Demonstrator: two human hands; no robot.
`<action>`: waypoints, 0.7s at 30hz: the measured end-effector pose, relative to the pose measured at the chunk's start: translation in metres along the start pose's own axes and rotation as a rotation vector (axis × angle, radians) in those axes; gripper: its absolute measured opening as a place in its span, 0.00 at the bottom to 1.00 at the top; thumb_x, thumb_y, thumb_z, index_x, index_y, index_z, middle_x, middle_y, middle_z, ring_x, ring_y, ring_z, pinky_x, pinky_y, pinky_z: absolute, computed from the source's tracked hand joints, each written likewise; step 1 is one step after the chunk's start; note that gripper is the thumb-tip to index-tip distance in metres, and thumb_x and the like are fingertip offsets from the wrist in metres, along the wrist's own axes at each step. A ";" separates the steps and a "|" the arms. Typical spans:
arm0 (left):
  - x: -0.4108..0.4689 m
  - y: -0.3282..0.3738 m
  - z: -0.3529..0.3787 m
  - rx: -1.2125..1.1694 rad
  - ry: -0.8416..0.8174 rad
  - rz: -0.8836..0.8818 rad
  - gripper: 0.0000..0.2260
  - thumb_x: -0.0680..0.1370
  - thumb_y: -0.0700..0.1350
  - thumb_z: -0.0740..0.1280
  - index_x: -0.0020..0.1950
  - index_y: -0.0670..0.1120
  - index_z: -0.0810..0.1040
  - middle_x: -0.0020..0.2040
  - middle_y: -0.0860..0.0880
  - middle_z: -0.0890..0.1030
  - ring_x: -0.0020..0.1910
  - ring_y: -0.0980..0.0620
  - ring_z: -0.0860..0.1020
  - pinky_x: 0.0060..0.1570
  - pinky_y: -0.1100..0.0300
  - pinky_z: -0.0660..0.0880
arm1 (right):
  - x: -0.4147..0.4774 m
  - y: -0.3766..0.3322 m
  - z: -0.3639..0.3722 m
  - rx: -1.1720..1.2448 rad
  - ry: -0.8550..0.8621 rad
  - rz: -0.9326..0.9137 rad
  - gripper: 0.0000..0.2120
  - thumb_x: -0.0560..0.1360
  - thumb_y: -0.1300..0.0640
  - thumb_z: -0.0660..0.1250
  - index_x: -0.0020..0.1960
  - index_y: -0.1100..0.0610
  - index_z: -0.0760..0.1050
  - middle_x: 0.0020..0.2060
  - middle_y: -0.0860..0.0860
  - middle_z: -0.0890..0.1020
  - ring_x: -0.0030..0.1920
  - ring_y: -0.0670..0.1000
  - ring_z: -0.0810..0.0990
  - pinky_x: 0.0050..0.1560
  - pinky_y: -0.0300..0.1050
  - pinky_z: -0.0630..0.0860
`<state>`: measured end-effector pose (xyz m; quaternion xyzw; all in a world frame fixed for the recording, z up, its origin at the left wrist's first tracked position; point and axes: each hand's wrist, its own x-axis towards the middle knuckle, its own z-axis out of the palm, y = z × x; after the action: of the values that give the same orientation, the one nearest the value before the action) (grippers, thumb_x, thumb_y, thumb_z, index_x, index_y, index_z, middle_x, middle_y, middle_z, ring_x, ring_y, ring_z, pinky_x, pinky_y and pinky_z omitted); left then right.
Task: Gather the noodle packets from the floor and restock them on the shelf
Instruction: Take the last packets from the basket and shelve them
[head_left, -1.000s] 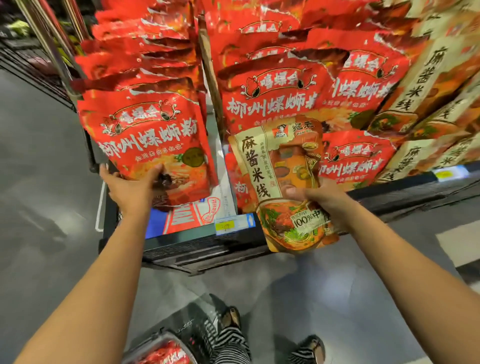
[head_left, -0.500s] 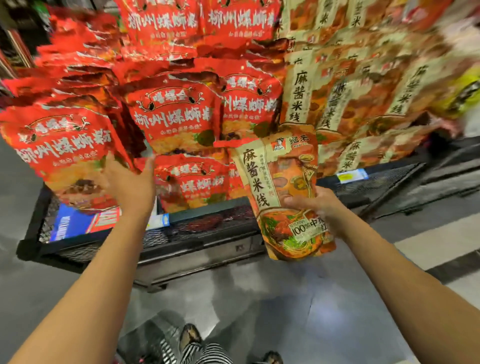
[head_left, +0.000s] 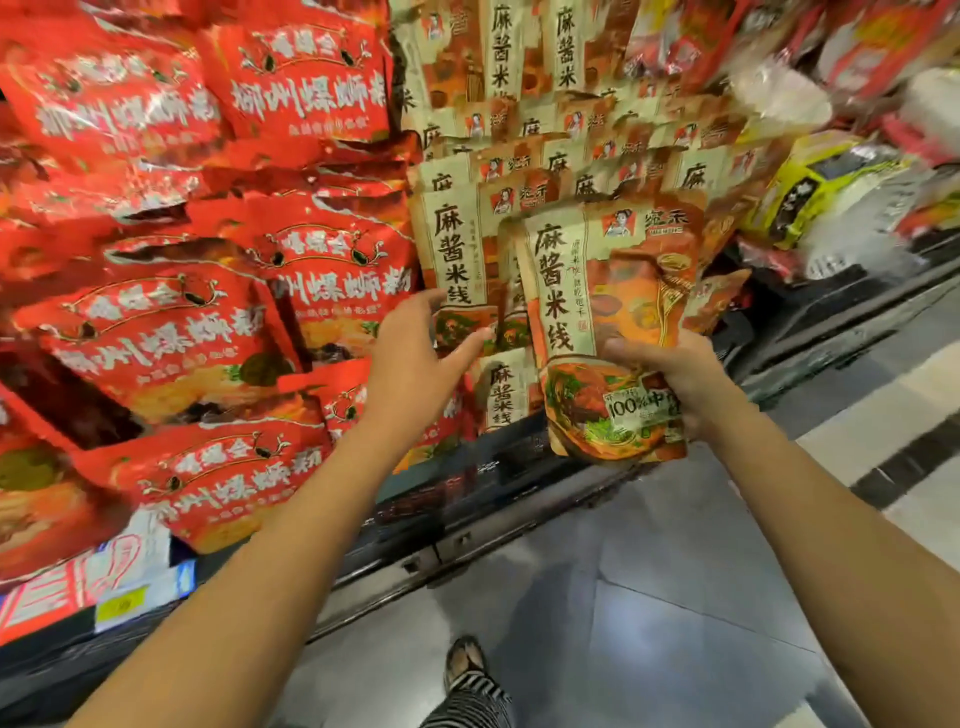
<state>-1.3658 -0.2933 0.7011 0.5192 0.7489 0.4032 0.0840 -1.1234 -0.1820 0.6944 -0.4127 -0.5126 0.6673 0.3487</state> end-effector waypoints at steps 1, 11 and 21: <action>0.012 0.009 0.009 -0.010 -0.013 0.004 0.30 0.76 0.59 0.70 0.71 0.44 0.71 0.67 0.47 0.75 0.68 0.49 0.71 0.67 0.55 0.68 | 0.010 -0.008 -0.008 0.006 0.029 -0.024 0.33 0.54 0.56 0.84 0.56 0.58 0.80 0.51 0.59 0.85 0.50 0.60 0.85 0.51 0.55 0.81; 0.071 0.091 0.085 -0.166 -0.042 0.073 0.25 0.73 0.57 0.74 0.65 0.47 0.73 0.57 0.54 0.74 0.58 0.54 0.73 0.56 0.62 0.69 | 0.084 -0.076 -0.067 -0.051 0.073 -0.176 0.13 0.68 0.63 0.75 0.52 0.57 0.80 0.44 0.51 0.87 0.45 0.52 0.86 0.45 0.46 0.81; 0.125 0.114 0.152 -0.599 0.075 -0.200 0.27 0.69 0.32 0.77 0.58 0.44 0.65 0.42 0.53 0.77 0.34 0.65 0.78 0.38 0.68 0.75 | 0.160 -0.102 -0.100 -0.346 -0.195 -0.192 0.20 0.71 0.64 0.75 0.61 0.62 0.77 0.47 0.48 0.85 0.45 0.47 0.86 0.48 0.39 0.82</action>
<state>-1.2577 -0.0938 0.7165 0.3801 0.6465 0.6145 0.2448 -1.0947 0.0233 0.7491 -0.3492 -0.6879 0.5698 0.2832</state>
